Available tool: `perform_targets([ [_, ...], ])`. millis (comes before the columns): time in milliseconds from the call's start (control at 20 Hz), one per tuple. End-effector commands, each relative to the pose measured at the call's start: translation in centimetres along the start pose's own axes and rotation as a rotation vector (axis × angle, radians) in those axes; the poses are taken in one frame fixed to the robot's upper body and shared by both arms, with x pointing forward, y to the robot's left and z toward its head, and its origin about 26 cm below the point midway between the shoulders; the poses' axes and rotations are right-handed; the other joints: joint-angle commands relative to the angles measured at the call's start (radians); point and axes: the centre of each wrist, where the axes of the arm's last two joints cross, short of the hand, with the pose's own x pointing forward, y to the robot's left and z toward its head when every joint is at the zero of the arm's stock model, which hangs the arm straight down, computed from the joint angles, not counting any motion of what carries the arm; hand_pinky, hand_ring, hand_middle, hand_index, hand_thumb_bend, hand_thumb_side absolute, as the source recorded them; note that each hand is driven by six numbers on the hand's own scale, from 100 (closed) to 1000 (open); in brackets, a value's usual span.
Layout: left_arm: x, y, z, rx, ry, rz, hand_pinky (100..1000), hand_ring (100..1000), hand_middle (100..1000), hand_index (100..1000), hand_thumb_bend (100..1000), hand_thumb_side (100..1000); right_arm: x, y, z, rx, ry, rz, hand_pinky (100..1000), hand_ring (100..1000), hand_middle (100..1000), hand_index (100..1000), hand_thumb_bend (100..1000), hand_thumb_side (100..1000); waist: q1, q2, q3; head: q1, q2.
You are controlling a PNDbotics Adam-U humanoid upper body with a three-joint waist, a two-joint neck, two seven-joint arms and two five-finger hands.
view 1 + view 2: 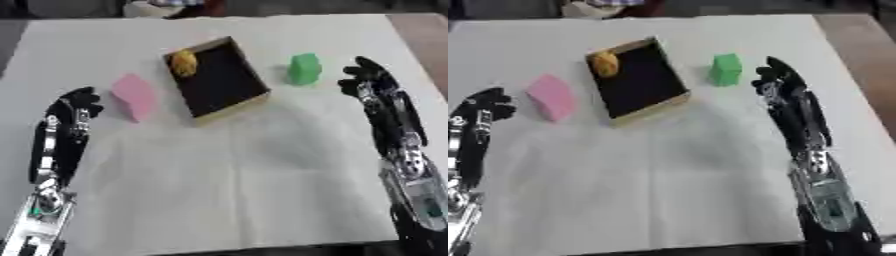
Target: Pick up objects on the table and place them in the box.
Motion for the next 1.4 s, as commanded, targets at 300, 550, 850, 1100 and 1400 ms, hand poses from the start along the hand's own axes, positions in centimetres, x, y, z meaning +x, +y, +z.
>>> perform_targets([
  [300,0.7,0.3,-0.5,0.008,-0.031,-0.007,719,648,639,780,143,822,0.9,-0.4,-0.5,-0.003,-0.035,0.015,779,738,760,899,100,686,0.002,-0.015,0.000,0.002,0.004],
  [550,0.7,0.3,-0.5,0.008,-0.031,-0.007,719,649,640,780,144,822,0.9,-0.4,-0.5,-0.004,-0.034,0.014,779,738,760,900,100,686,0.004,-0.016,-0.002,0.002,0.004],
  [850,0.8,0.7,-0.7,-0.001,-0.037,-0.028,722,658,650,783,159,808,0.8,-0.4,-0.5,-0.005,-0.033,0.015,779,738,760,900,100,686,0.005,-0.016,-0.004,0.002,0.004],
  [1100,1.5,2.5,-1.3,-0.040,-0.064,-0.117,730,678,672,794,170,782,0.8,-0.5,-0.4,-0.005,-0.030,0.018,779,738,760,900,100,685,0.008,-0.017,-0.006,0.001,0.004],
  [1400,3.8,6.4,-3.2,-0.160,-0.138,-0.363,753,722,720,820,209,705,0.7,-0.6,-0.3,-0.006,-0.026,0.026,779,738,760,900,100,684,0.015,-0.020,-0.009,-0.003,0.004],
])
